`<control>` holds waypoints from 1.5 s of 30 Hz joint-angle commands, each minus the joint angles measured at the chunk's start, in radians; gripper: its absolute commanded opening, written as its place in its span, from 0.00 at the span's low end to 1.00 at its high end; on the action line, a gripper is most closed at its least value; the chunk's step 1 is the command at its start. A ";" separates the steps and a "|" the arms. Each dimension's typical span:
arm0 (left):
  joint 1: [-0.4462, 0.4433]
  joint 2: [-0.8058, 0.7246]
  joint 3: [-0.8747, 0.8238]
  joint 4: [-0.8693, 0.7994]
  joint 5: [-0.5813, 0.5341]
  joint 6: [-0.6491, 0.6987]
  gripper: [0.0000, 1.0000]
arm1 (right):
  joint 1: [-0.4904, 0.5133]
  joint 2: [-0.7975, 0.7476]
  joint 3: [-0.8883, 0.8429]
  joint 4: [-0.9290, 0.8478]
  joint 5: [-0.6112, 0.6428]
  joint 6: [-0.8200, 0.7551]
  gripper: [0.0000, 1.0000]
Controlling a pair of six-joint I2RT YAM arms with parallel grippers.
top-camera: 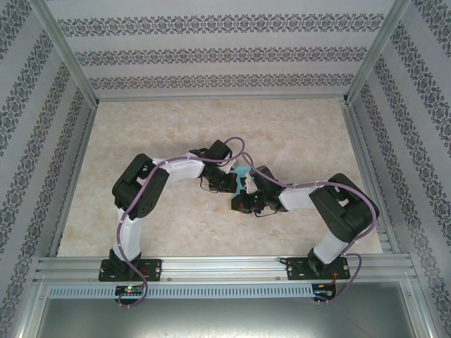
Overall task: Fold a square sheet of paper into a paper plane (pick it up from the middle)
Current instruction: Third fold the triangle at the center of the table.
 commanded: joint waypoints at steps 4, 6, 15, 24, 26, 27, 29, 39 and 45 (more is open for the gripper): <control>0.015 0.059 -0.012 -0.065 -0.075 0.032 0.05 | -0.045 -0.055 -0.001 -0.036 0.004 -0.022 0.00; 0.016 0.056 -0.010 -0.068 -0.075 0.033 0.05 | -0.073 -0.078 0.000 -0.076 0.015 -0.049 0.00; 0.017 0.053 -0.004 -0.068 -0.073 0.033 0.05 | -0.139 -0.042 0.053 -0.174 0.023 -0.135 0.00; 0.019 0.035 0.011 -0.078 -0.075 0.032 0.05 | -0.140 0.014 0.060 -0.188 0.034 -0.161 0.00; 0.019 0.033 0.022 -0.084 -0.073 0.033 0.05 | -0.140 0.005 0.057 -0.186 0.032 -0.161 0.00; 0.019 0.033 0.026 -0.087 -0.071 0.033 0.05 | -0.140 0.000 0.056 -0.186 0.033 -0.162 0.00; 0.019 0.034 0.033 -0.090 -0.071 0.035 0.05 | -0.147 -0.017 0.053 -0.189 0.038 -0.159 0.00; 0.019 0.051 0.045 -0.094 -0.065 0.038 0.05 | -0.199 -0.036 0.084 -0.224 0.053 -0.183 0.00; 0.019 0.051 0.052 -0.098 -0.065 0.041 0.05 | -0.201 0.016 0.126 -0.285 0.057 -0.231 0.00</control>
